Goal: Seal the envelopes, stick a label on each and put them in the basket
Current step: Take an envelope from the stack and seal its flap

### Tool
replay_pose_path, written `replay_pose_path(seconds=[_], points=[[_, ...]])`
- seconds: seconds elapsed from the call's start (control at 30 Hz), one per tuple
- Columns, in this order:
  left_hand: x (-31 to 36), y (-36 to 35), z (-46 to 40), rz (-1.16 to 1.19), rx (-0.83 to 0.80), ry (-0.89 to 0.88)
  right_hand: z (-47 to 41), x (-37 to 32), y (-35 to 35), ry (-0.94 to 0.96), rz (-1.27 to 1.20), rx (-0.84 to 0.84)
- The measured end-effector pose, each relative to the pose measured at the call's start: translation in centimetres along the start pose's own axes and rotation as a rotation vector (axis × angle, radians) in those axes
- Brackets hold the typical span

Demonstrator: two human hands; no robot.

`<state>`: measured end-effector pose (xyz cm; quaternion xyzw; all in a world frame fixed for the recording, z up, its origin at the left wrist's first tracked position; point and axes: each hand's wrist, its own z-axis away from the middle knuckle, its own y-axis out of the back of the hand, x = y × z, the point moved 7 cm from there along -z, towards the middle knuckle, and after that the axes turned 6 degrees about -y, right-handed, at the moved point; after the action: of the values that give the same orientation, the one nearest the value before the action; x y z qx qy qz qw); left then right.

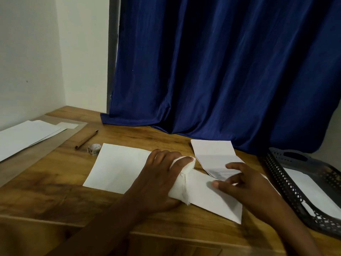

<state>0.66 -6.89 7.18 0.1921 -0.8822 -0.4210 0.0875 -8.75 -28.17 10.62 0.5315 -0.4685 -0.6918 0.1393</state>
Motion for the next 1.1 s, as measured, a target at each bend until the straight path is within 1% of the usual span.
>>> replay_pose_path(seconds=[0.07,0.17,0.27,0.4,0.47,0.63,0.77,0.83,0.97,1.03,1.1], points=[[-0.2,0.0,0.0,-0.014,0.023,0.008,0.5,2.3,1.0,-0.065,-0.125,-0.037],[-0.3,0.0,-0.1,-0.012,0.058,0.008,1.3,4.6,1.0,-0.158,-0.311,-0.160],[-0.4,-0.3,-0.1,-0.009,0.064,0.000,1.9,4.9,-0.1,-0.143,-0.419,-0.263],[-0.3,-0.7,-0.1,-0.014,0.027,-0.009,1.3,2.9,-1.7,-0.072,-0.545,-0.205],[-0.2,-0.6,-0.1,0.000,0.013,-0.005,0.7,1.2,-3.2,-0.043,-0.564,-0.182],[0.2,0.0,-0.2,0.016,0.041,0.012,-0.4,-3.3,-7.3,0.112,-0.462,-0.153],[0.3,0.1,-0.3,0.008,0.028,0.026,-0.8,-5.0,-9.2,0.197,-0.438,-0.147],[0.3,0.3,-0.3,0.006,0.032,0.027,-1.0,-4.7,-9.5,0.184,-0.478,-0.159],[0.3,0.2,-0.4,-0.002,0.031,0.032,-1.2,-2.8,-10.0,0.092,-0.652,-0.221],[0.2,0.1,-0.5,0.011,-0.003,0.047,-1.0,-2.6,-10.1,0.103,-0.691,-0.231],[0.4,0.1,-0.5,0.009,-0.016,0.036,-0.9,-2.9,-10.2,0.146,-0.659,-0.233]])
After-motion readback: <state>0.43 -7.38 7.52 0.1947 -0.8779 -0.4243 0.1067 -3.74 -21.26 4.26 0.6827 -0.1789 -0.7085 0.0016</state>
